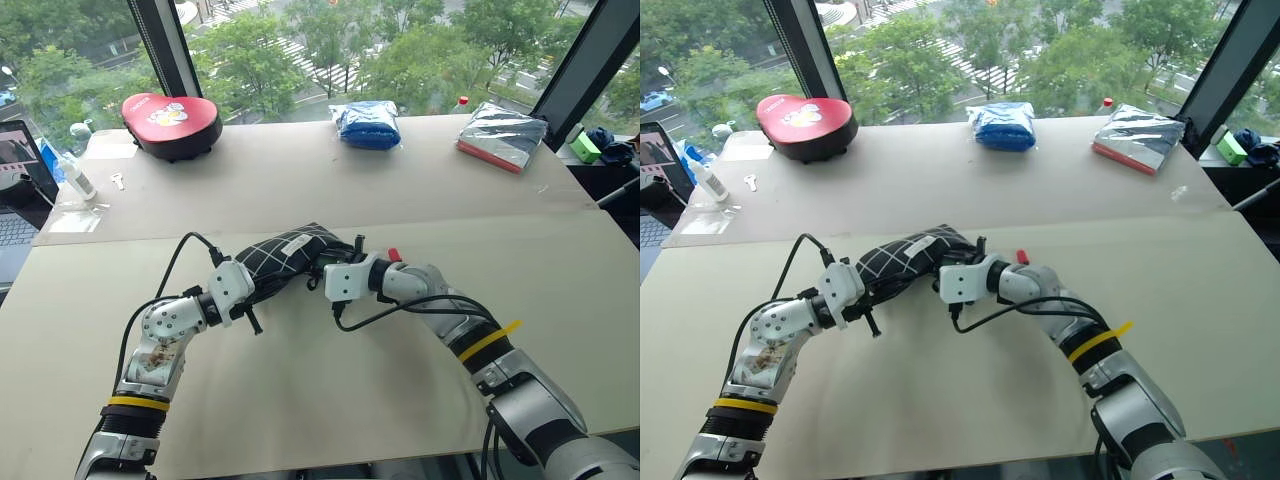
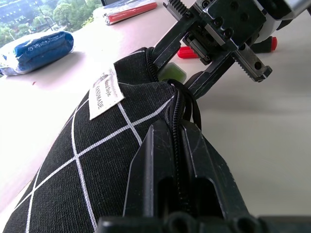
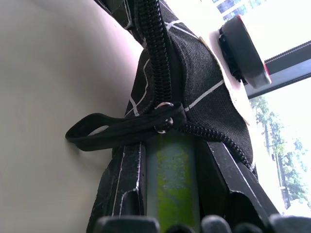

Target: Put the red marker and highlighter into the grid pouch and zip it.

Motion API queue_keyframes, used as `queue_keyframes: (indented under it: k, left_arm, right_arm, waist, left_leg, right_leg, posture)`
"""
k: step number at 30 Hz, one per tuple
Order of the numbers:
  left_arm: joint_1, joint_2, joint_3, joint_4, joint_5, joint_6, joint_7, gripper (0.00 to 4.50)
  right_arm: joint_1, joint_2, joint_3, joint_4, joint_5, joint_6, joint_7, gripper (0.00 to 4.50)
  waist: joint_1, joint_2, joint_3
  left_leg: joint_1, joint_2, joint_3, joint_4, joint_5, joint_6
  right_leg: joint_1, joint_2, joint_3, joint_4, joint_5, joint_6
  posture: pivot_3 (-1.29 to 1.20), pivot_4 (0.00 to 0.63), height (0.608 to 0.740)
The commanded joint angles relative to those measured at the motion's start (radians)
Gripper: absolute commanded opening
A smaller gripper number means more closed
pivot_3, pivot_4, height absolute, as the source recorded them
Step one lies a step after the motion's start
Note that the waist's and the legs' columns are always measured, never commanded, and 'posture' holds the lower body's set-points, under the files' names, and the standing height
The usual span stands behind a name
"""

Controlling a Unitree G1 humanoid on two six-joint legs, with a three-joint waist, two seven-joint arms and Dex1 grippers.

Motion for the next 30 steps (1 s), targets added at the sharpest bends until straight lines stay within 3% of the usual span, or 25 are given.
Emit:
queue_keyframes:
  k: [1, 3, 7, 17, 23, 26, 30]
  left_arm:
    - [-0.025, -0.013, -0.01, -0.033, -0.023, -0.024, -0.003, 0.0]
    - [-0.024, -0.015, -0.009, -0.033, -0.024, -0.023, -0.003, 0.0]
    - [-0.025, -0.034, 0.009, -0.04, -0.052, 0.005, 0.018, 0.0]
    - [-0.043, -0.097, 0.073, -0.078, -0.208, 0.201, 0.084, 0.0]
    - [-0.087, -0.122, 0.132, -0.077, -0.312, 0.338, 0.14, 0.0]
    - [-0.096, -0.119, 0.138, -0.078, -0.315, 0.354, 0.146, 0.0]
    - [-0.089, -0.102, 0.125, -0.092, -0.29, 0.353, 0.134, 0.0]
  right_arm:
    - [-0.017, 0.01, 0.005, -0.017, -0.001, -0.069, 0.008, 1.03]
    - [-0.012, 0.012, -0.024, -0.027, 0.056, -0.035, 0.047, 2.03]
    - [-0.034, 0.002, -0.084, -0.017, 0.072, -0.011, 0.028, 3.24]
    - [-0.063, -0.103, -0.146, -0.028, 0.087, -0.058, 0.068, 3.24]
    - [-0.036, -0.196, -0.196, -0.174, 0.276, 0.011, 0.284, 3.24]
    - [-0.029, -0.242, -0.246, -0.257, 0.393, 0.137, 0.377, 3.24]
    - [0.032, -0.33, -0.355, -0.451, 0.658, 0.53, 0.509, 3.24]
  waist:
    - [0.0, 0.0, 0.0]
    - [0.0, 0.0, 0.0]
    - [0.0, 0.0, 0.0]
    - [0.001, 0.0, 0.0]
    - [0.002, 0.0, 0.0]
    - [0.003, 0.0, 0.0]
    - [0.01, 0.0, 0.0]
  left_leg:
    - [0.0, 0.0, 0.0, 0.0, 0.0, 0.0]
    - [0.0, 0.0, 0.0, 0.0, 0.0, 0.0]
    - [0.0, 0.0, 0.0, 0.0, 0.0, 0.0]
    - [0.0, 0.0, 0.0, 0.0, 0.0, 0.0]
    - [-0.001, 0.0, 0.0, 0.001, 0.0, 0.0]
    - [-0.001, 0.0, 0.0, 0.001, 0.0, 0.0]
    - [-0.002, 0.0, 0.0, 0.001, 0.0, 0.0]
  right_leg:
    - [0.0, 0.0, 0.0, 0.0, 0.0, 0.0]
    - [0.0, 0.0, 0.0, 0.0, 0.0, 0.0]
    - [0.0, 0.0, 0.0, 0.001, 0.0, 0.0]
    - [0.0, 0.0, 0.0, 0.001, 0.0, 0.0]
    - [0.0, 0.0, 0.001, 0.001, 0.0, 0.0]
    - [0.0, 0.0, 0.001, 0.001, 0.0, 0.0]
    - [0.0, -0.001, 0.0, 0.0, 0.0, 0.0]
  posture:
    - [0.0, 0.15, 0.74]
    - [0.0, 0.15, 0.74]
    - [0.0, 0.15, 0.74]
    - [0.0, 0.15, 0.74]
    - [0.0, 0.15, 0.74]
    - [0.0, 0.15, 0.74]
    - [0.0, 0.15, 0.74]
